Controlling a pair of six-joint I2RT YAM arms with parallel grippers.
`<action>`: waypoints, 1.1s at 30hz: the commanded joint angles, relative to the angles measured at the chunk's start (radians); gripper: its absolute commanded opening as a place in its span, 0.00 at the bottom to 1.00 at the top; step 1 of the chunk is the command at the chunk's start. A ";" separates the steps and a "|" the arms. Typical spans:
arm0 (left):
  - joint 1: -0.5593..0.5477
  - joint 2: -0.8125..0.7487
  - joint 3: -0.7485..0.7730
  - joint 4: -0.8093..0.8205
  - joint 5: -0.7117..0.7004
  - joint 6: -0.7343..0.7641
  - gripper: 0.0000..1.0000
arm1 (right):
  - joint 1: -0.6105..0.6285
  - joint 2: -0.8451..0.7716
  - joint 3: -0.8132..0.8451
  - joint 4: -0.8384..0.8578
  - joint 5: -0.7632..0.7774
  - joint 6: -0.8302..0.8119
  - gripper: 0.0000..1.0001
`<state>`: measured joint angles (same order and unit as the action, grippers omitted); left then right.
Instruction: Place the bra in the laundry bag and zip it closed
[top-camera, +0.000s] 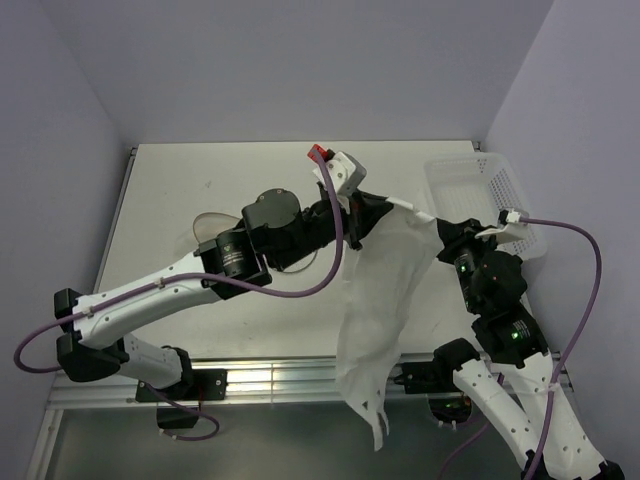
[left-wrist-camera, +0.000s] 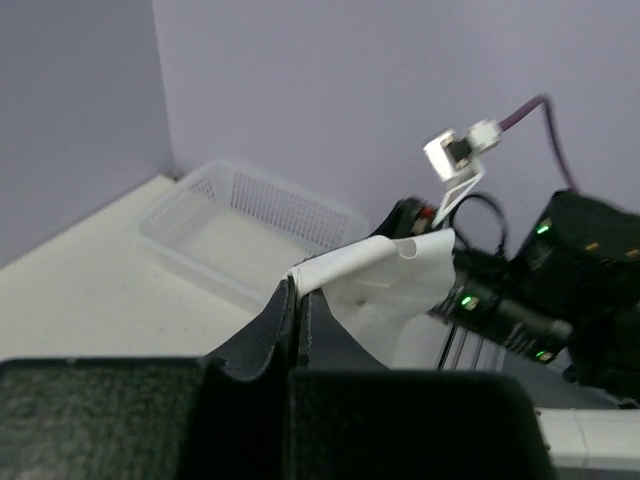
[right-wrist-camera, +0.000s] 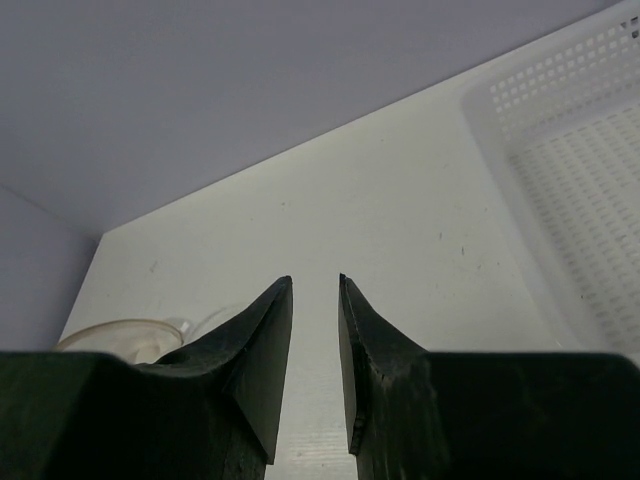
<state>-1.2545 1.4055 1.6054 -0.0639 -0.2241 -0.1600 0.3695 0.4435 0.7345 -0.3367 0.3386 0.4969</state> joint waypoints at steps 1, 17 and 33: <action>0.110 -0.010 -0.132 0.054 0.161 -0.110 0.00 | 0.000 -0.002 0.003 0.042 -0.010 -0.006 0.33; 0.513 0.446 -0.128 0.314 0.350 -0.210 0.00 | 0.000 0.216 -0.050 0.160 -0.110 -0.009 0.35; 0.675 0.934 0.321 0.190 0.299 -0.197 0.36 | 0.000 0.495 0.005 0.242 -0.167 -0.001 0.41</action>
<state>-0.5953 2.3314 1.8507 0.1284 0.1112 -0.3542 0.3695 0.8886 0.6956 -0.1467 0.1707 0.5041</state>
